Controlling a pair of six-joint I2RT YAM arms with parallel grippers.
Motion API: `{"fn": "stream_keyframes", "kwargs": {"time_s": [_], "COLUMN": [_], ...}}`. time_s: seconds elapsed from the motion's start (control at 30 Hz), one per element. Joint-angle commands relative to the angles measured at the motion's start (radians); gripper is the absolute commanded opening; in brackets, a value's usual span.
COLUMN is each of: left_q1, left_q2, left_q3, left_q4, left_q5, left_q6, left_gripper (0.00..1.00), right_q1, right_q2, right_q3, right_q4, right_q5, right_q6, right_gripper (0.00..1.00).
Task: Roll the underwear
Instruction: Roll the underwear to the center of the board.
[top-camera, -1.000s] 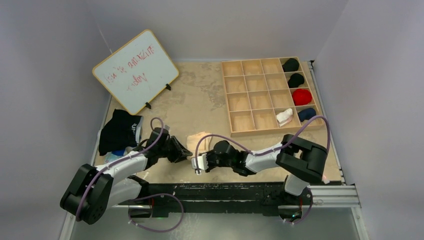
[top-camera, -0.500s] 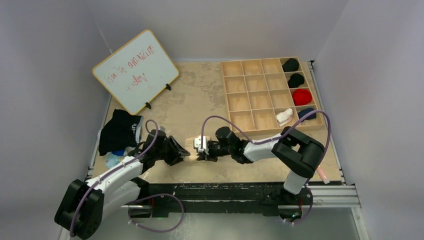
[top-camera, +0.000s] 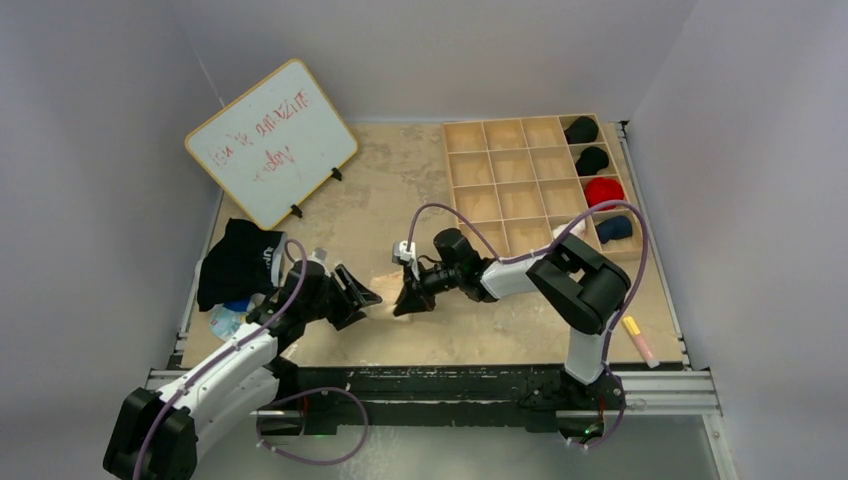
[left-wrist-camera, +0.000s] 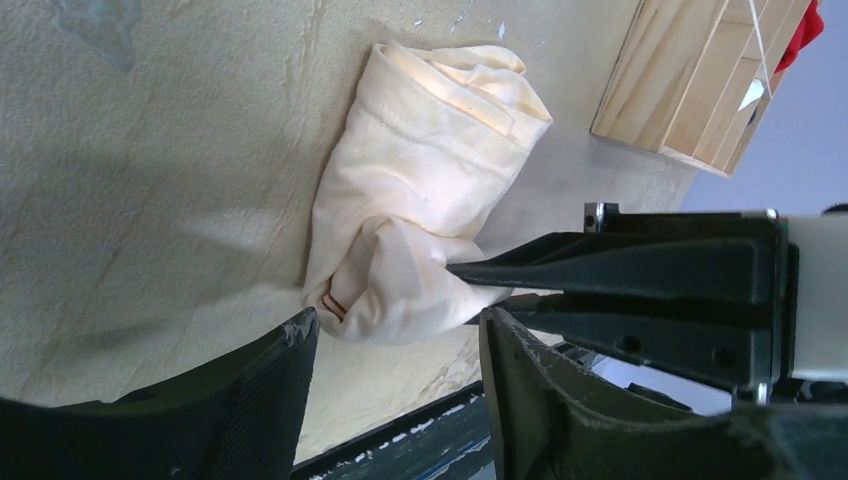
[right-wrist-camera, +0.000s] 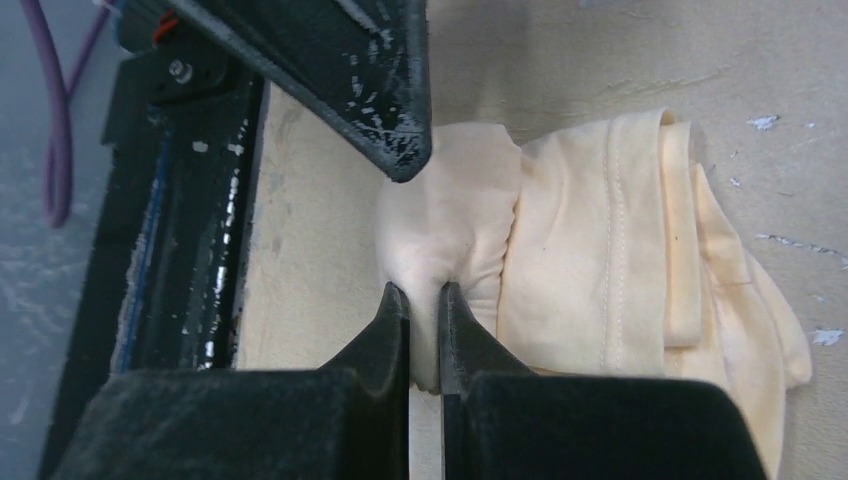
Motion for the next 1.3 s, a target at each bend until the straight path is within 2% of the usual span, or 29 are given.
{"fn": "stream_keyframes", "kwargs": {"time_s": [0.0, 0.27, 0.53, 0.63, 0.73, 0.93, 1.1, 1.27], "left_q1": [-0.004, -0.004, -0.004, -0.004, -0.004, -0.006, -0.007, -0.007], "left_q2": [-0.018, 0.006, 0.015, 0.012, 0.035, 0.123, 0.212, 0.241], "left_q3": [-0.008, -0.030, 0.028, 0.030, 0.016, -0.081, -0.136, -0.112], "left_q4": [0.053, 0.116, -0.034, -0.026, 0.045, 0.317, 0.409, 0.280], "left_q5": [0.013, 0.047, -0.019, -0.019, -0.004, 0.054, 0.051, -0.031], "left_q6": [0.036, 0.063, 0.165, 0.172, 0.158, 0.077, 0.051, 0.045], "left_gripper": [0.58, 0.59, 0.59, 0.59, 0.59, 0.59, 0.50, 0.41], "right_q1": [-0.026, -0.072, -0.116, -0.127, -0.137, -0.153, -0.166, -0.168], "right_q2": [0.075, 0.174, 0.232, 0.251, 0.271, 0.301, 0.327, 0.309], "right_q3": [0.026, 0.093, 0.109, 0.111, 0.109, 0.109, 0.105, 0.113], "right_q4": [-0.121, -0.173, -0.151, -0.136, -0.110, -0.077, -0.005, -0.036], "right_q5": [-0.077, -0.147, -0.206, -0.227, -0.241, -0.258, -0.282, -0.243], "right_q6": [0.145, 0.265, 0.356, 0.382, 0.411, 0.453, 0.527, 0.493], "right_gripper": [0.00, 0.00, 0.00, 0.00, 0.00, 0.00, 0.03, 0.13]}}
